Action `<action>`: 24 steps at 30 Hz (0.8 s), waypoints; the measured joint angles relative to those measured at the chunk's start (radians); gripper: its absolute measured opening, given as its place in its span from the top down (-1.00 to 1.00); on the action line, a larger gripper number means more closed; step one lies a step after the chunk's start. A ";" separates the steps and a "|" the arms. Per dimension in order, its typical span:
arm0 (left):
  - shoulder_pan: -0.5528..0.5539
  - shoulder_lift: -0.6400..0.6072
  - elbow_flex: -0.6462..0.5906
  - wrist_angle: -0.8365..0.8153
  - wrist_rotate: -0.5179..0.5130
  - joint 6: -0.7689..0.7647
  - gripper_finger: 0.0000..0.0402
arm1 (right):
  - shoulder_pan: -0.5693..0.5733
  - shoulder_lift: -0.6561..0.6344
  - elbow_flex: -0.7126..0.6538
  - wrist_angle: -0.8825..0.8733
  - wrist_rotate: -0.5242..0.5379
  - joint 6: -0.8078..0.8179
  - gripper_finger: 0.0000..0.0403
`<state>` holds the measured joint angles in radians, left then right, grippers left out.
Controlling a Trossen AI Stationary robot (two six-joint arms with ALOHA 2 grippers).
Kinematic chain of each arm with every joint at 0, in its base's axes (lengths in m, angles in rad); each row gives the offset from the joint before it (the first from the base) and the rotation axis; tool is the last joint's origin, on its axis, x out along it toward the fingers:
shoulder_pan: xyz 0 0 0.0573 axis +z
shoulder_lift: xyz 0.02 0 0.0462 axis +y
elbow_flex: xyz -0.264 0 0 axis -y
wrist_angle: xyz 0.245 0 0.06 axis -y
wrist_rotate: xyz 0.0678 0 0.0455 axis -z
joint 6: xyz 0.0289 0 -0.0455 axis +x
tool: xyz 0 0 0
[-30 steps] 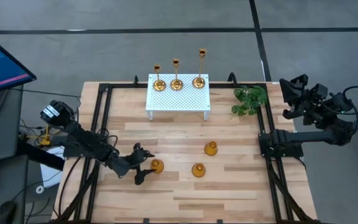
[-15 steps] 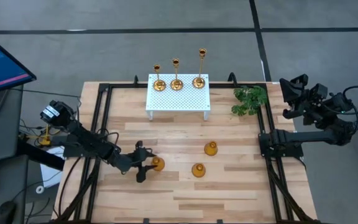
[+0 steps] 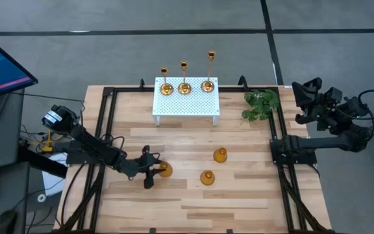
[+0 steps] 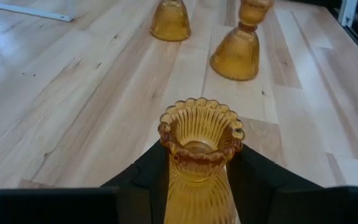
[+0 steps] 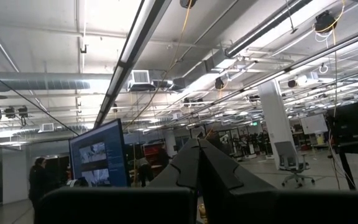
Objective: Pick & Place candle stick holders
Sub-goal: Put the left orange candle holder on the shelf aligned with the small gold candle holder
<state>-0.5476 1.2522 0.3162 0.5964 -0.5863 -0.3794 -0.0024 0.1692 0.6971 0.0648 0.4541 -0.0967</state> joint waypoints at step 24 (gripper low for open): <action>0.000 -0.130 0.004 0.059 -0.168 -0.037 0.33 | 0.000 0.000 0.000 -0.042 -0.005 0.000 1.00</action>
<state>-0.5476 1.1218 0.3203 0.6554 -0.7547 -0.4165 -0.0021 0.1692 0.6971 0.0227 0.4490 -0.0971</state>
